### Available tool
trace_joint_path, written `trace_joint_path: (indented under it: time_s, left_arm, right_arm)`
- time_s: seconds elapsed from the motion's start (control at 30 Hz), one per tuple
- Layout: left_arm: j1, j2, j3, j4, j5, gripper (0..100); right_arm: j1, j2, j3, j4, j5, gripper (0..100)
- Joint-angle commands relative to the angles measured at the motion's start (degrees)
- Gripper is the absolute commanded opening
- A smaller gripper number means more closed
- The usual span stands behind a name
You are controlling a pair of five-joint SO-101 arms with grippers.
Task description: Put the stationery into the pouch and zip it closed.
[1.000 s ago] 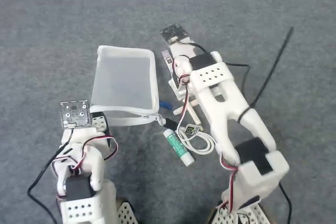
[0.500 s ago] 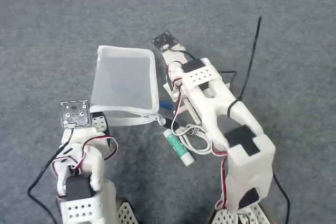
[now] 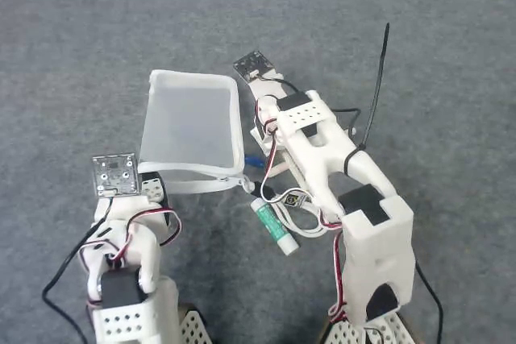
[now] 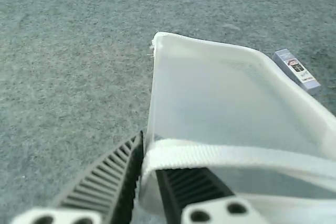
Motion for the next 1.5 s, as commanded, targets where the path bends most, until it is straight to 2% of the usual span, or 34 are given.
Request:
trace_joint_path:
  time_s: [0.0,0.17,0.3,0.5,1.03,1.47]
  left_arm:
    - [-0.4,-1.2,-3.6,0.3,-0.6,1]
    - [-0.4,-1.2,-3.6,1.1,-0.6,1]
    - [-0.4,-1.2,-3.6,1.1,-0.6,1]
    - [-0.4,-1.2,-3.6,1.1,-0.7,1]
    - [-0.4,-1.2,-3.6,1.1,-0.7,1]
    - [-0.4,-1.2,-3.8,1.0,-1.0,1]
  right_arm:
    - [-0.3,0.7,-6.6,5.1,1.1,6.9]
    - [-0.3,5.8,-13.3,11.1,1.1,6.5]
    - [-0.2,7.7,-18.2,15.2,1.1,0.3]
    - [0.8,5.7,-18.2,17.9,0.6,0.7]
    - [2.7,-3.0,-18.2,34.5,1.0,0.7]
    - [2.2,-3.5,-18.1,38.0,1.0,0.7]
